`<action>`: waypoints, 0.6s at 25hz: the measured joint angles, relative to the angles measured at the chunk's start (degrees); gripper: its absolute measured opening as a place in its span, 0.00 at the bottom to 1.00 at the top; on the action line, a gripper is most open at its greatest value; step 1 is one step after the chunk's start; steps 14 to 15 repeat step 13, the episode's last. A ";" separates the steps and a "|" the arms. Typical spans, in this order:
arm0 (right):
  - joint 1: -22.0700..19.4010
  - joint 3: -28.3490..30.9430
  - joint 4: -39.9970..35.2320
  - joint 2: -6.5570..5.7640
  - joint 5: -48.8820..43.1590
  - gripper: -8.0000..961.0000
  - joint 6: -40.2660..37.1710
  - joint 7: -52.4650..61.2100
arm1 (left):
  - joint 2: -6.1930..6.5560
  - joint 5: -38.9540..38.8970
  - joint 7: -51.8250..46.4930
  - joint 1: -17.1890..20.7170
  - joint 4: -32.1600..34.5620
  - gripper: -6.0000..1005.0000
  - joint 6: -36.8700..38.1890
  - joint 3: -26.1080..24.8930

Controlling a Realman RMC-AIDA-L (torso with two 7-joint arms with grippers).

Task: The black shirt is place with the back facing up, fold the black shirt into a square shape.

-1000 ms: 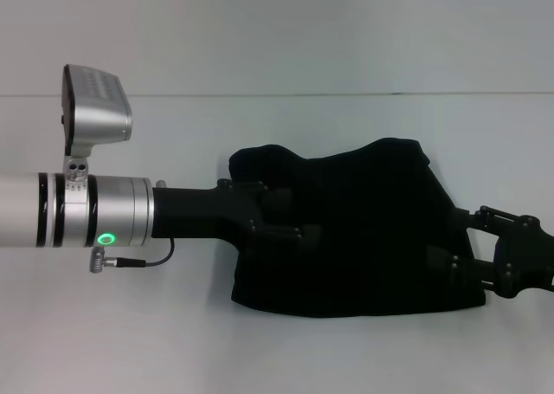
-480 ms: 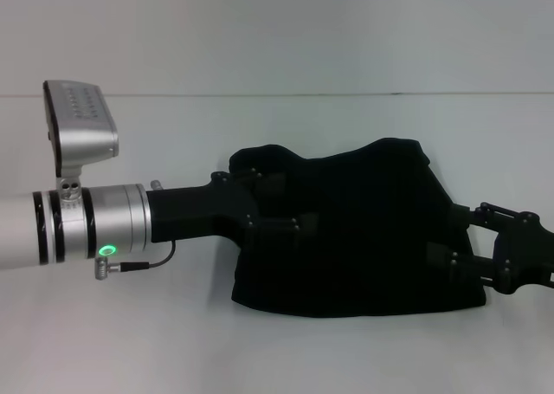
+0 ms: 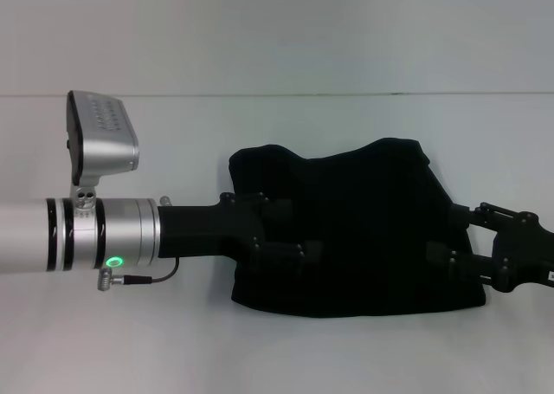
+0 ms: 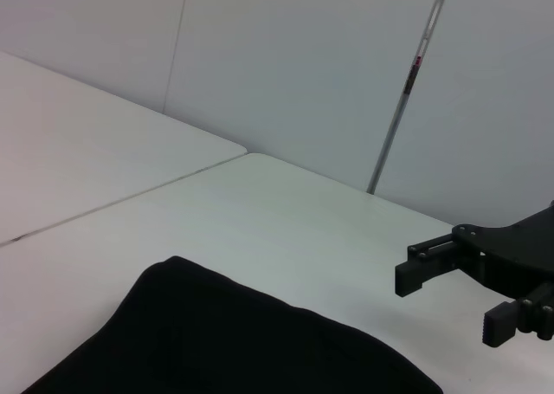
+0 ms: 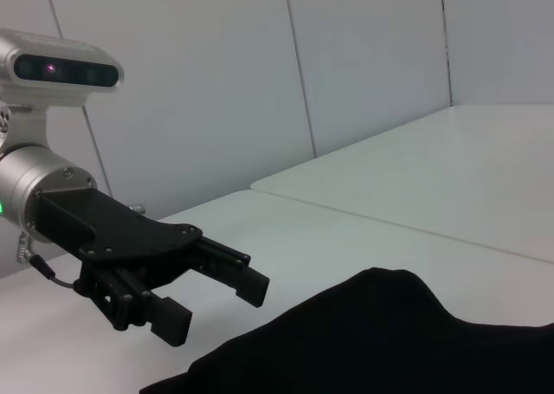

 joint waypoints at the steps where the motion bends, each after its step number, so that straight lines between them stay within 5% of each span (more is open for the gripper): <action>1: 0.00 -0.02 0.06 0.00 0.03 0.84 0.10 0.00 | -0.02 0.02 0.02 0.01 0.00 0.89 0.00 0.02; 15: -0.02 0.35 0.23 0.00 0.11 0.84 0.21 0.04 | -0.01 0.13 -0.06 0.10 -0.12 0.89 -0.07 -0.06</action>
